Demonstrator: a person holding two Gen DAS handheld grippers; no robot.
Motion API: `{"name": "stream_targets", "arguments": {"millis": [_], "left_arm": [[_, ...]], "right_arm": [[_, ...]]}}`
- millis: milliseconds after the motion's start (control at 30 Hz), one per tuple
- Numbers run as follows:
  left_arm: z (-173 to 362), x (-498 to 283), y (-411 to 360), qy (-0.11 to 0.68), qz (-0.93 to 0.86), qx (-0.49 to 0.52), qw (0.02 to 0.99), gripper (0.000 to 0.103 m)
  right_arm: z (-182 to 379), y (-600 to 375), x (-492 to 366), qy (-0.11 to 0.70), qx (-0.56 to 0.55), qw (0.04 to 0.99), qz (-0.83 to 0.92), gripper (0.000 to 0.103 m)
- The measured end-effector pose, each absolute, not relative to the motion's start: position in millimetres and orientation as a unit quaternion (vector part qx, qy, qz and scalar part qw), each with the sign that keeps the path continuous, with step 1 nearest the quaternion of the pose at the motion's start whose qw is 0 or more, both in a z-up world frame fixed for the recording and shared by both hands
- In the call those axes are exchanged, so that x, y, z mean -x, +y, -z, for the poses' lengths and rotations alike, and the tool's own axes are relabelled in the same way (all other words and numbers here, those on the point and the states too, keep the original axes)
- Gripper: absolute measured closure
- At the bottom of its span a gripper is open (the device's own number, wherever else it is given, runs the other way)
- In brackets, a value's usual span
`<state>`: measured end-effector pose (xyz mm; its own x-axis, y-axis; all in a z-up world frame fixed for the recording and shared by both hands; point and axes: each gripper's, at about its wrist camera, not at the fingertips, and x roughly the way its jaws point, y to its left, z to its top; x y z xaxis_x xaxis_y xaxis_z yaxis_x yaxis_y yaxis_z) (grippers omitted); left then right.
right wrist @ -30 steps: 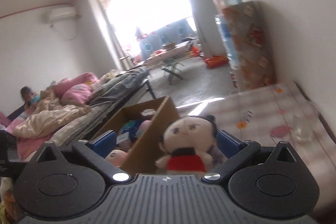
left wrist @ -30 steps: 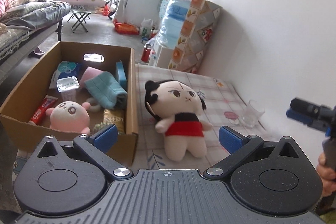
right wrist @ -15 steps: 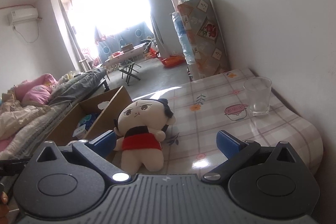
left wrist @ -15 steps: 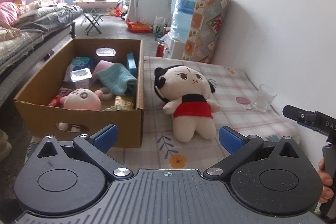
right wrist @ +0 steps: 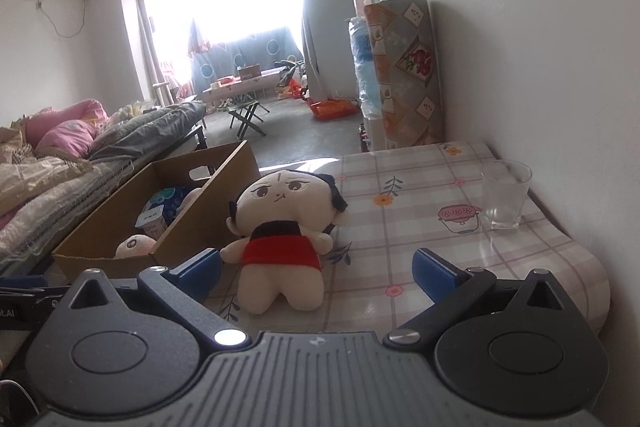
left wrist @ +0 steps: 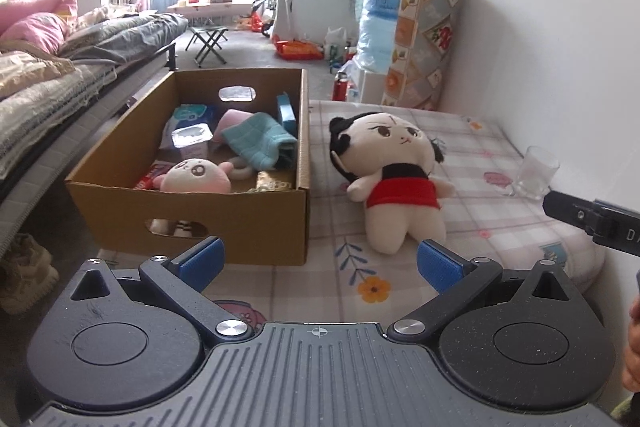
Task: Organize soft objects
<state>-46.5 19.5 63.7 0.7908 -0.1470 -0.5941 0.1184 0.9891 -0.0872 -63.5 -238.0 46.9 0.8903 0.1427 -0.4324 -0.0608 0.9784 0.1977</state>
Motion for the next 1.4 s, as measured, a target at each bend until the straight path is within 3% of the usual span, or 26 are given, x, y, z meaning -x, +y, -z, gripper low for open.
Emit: {"name": "stream_targets", "arguments": {"millis": [400, 700, 1133, 1400], "left_arm": [[-74.1, 57.9, 24.4, 0.281, -0.013, 0.013, 0.959, 0.0], [-62.0, 46.2, 17.8, 0.294, 0.034, -0.001, 0.955, 0.0], [-47.2, 26.2, 7.6, 0.336, 0.056, 0.019, 0.94, 0.0], [-53.1, 17.9, -2.5, 0.337, 0.067, -0.002, 0.939, 0.0]], "right_arm": [[-58.8, -207.0, 67.4, 0.196, -0.014, 0.979, -0.051, 0.0], [-60.4, -214.4, 77.6, 0.176, 0.002, 0.984, -0.005, 0.0], [-48.8, -238.8, 59.7, 0.25, -0.054, 0.967, 0.003, 0.0], [-46.7, -244.4, 61.3, 0.248, -0.063, 0.966, 0.021, 0.0]]}}
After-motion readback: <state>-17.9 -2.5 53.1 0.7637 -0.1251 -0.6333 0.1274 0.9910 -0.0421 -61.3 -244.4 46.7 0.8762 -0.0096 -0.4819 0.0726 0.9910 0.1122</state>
